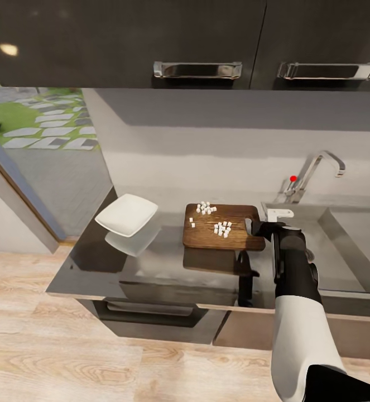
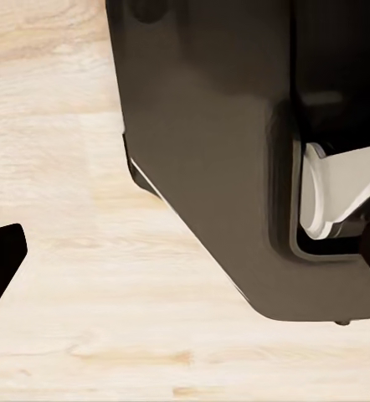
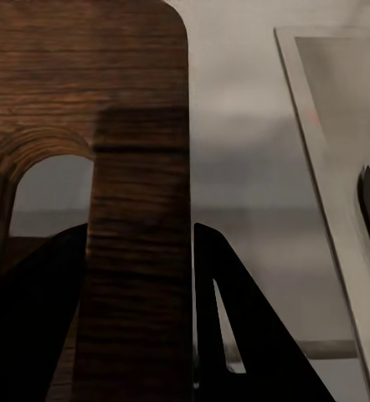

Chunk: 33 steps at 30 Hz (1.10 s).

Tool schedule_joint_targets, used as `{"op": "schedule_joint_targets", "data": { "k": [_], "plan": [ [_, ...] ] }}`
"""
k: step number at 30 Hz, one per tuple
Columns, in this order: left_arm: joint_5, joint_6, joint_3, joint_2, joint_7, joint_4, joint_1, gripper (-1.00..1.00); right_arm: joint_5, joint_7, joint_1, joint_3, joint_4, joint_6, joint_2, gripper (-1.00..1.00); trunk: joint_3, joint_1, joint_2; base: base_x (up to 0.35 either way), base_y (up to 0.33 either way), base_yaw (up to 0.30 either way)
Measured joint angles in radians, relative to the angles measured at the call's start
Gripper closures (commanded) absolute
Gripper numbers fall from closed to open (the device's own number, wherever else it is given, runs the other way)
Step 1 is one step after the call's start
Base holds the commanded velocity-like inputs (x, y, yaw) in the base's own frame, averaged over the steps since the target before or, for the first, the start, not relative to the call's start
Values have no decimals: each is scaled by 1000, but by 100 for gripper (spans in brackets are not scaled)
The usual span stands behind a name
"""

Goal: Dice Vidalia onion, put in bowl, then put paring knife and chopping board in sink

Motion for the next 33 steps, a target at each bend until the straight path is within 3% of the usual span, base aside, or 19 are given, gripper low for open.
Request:
{"op": "schedule_joint_targets", "data": {
  "k": [6, 24, 33],
  "plan": [
    [18, -15, -2, 5, 0, 1, 0, -100, 0, 1, 0, 0, 0, 0, 0, 100, 10, 0, 0, 0, 0, 0],
    [19, -16, -2, 4, 0, 12, 0, -100, -1, 4, 0, 0, 0, 0, 0, 100, 13, 0, 0, 0, 4, 0],
    [19, -16, -1, 4, 0, 12, 0, -100, 0, 5, 0, 0, 1, 0, 0, 100, 13, 0, 0, 0, 242, 0]
  ]
}}
